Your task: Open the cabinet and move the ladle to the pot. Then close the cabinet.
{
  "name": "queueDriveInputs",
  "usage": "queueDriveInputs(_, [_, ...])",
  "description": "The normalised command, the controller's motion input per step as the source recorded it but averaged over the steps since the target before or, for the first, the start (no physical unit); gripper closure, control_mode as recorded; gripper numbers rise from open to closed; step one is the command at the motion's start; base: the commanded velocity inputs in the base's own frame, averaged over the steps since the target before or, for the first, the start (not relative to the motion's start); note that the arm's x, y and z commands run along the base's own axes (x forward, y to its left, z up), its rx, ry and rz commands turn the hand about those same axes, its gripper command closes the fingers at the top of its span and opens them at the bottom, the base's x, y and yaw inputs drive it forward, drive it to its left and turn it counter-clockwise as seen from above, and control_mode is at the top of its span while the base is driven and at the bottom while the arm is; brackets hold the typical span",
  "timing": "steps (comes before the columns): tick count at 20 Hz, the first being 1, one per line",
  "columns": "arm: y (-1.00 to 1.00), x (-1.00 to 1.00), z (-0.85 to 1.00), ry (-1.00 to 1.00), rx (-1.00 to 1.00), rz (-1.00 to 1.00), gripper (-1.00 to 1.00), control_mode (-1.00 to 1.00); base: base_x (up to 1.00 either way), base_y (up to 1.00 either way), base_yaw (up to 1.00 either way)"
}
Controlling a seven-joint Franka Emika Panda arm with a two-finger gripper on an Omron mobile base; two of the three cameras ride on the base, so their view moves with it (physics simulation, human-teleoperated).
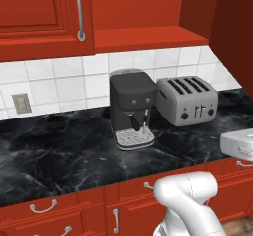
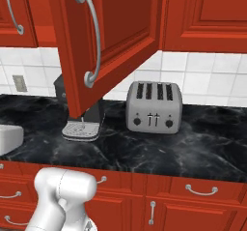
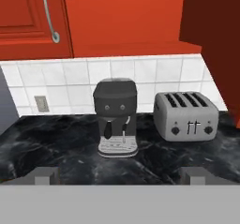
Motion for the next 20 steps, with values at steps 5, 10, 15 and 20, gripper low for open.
queueDriveInputs(5, [-0.41,-0.10,0.19,-0.06,0.03,0.00,-1.00,-1.00,0.00,0.00,0.00])
queueDriveInputs(10, [-0.66,0.05,0.00,-0.01,0.07,0.00,-1.00,-1.00,0.00,0.00,0.00])
queueDriveInputs(15, [-0.70,0.00,0.00,-0.05,0.12,0.00,-1.00,-1.00,0.00,0.00,0.00])
queueDriveInputs(20, [-0.85,0.15,0.00,-0.08,0.14,0.02,-1.00,-1.00,0.00,0.00,0.00])
